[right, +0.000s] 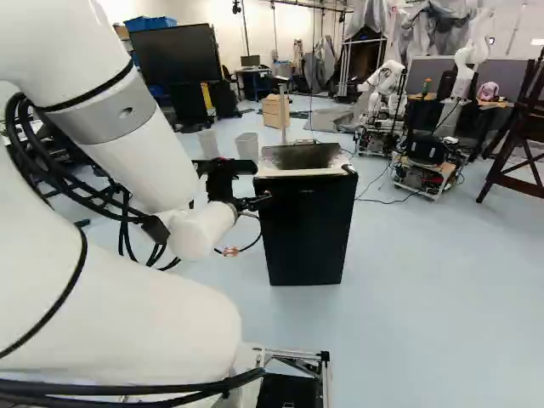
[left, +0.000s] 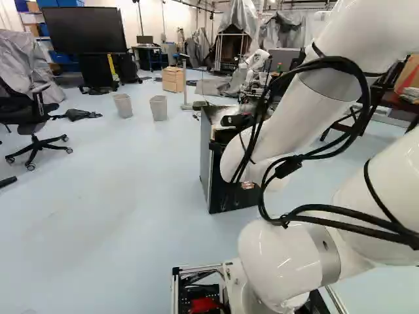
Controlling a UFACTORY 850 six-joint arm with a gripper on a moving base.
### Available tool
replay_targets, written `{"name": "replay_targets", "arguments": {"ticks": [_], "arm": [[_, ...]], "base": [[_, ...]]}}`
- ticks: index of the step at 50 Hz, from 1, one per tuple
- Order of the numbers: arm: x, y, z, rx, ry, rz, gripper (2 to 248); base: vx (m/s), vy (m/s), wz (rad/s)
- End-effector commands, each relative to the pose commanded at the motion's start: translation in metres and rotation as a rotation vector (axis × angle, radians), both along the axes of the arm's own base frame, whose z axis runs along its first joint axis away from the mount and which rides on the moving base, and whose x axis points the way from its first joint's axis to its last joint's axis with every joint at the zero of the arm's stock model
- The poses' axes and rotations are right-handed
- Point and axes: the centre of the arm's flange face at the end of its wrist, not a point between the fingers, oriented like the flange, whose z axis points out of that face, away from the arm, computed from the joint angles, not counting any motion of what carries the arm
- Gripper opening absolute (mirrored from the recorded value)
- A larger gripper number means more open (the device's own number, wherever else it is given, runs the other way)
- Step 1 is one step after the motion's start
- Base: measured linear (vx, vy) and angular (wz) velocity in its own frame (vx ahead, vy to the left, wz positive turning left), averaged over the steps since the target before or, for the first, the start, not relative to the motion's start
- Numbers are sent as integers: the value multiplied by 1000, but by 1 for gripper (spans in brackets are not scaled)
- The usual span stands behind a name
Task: Grab a drink from the fridge
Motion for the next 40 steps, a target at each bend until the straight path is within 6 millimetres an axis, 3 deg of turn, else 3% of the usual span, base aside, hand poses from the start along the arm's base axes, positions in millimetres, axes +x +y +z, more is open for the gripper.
{"name": "replay_targets", "arguments": {"ticks": [40], "arm": [[24, 33, 8, 69, -41, -44, 247]], "base": [[0, 0, 0]]}}
